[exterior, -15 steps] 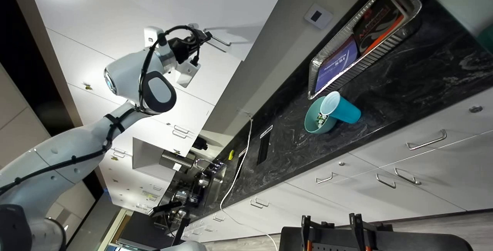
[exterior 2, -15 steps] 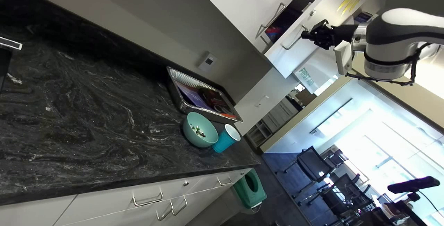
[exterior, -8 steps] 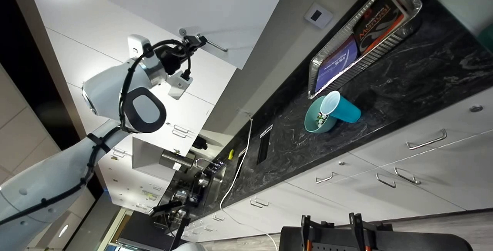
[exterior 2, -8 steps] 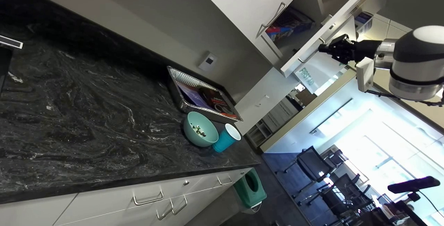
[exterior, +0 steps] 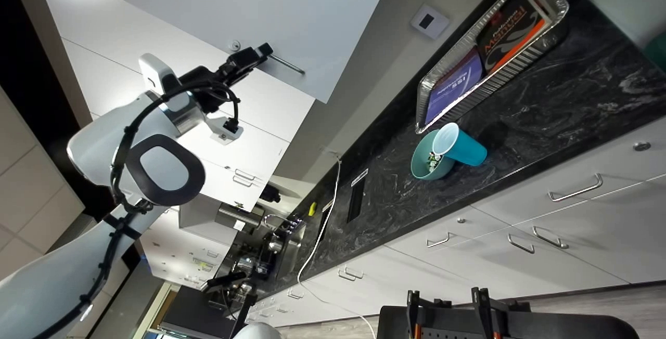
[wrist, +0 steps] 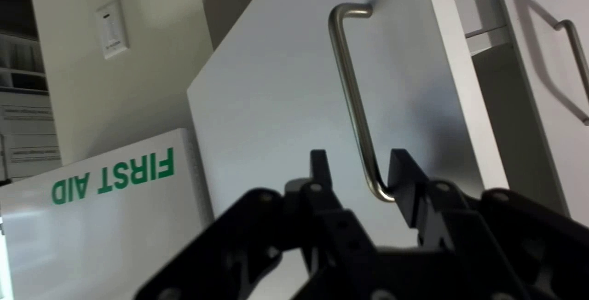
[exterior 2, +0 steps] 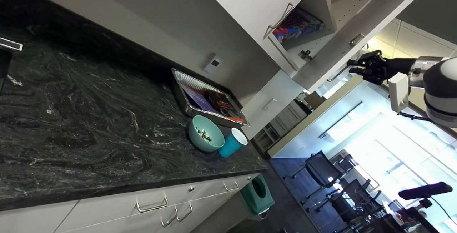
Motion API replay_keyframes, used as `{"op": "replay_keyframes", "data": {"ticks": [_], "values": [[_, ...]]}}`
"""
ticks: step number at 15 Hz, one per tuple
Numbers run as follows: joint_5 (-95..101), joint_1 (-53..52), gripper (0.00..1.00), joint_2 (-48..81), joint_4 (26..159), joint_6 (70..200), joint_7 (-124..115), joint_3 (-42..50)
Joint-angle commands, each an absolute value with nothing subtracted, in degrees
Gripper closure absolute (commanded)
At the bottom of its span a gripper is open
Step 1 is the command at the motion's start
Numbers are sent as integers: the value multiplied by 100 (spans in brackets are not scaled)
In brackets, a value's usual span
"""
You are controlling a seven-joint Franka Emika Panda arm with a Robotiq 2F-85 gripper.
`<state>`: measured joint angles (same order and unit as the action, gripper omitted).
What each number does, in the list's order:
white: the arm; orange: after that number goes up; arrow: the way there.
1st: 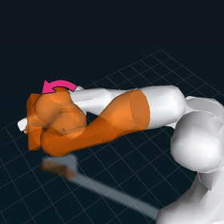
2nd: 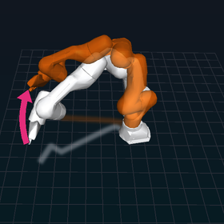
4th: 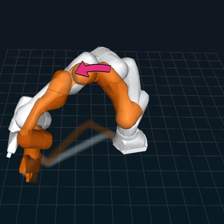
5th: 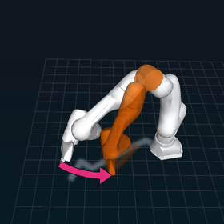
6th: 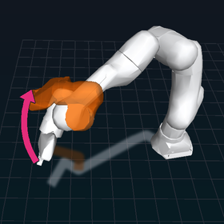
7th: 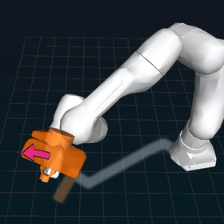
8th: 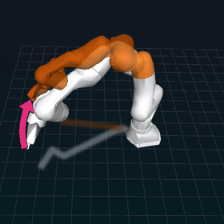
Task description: Open the top right door of the cabinet.
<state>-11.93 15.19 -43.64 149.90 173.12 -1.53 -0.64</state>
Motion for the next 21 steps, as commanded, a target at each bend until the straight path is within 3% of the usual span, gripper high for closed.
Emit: {"op": "replay_keyframes", "data": {"ticks": [1, 5, 13, 21], "values": [[-727, 2027, 30, -4908, 14826, 16947, -663, -238], [-412, 2060, 0, -5396, 14584, 16312, -766, -286], [273, 1878, 0, -6033, 13767, 13857, -898, -503], [502, 1587, 0, -6096, 13807, 13700, -918, -470]]}}
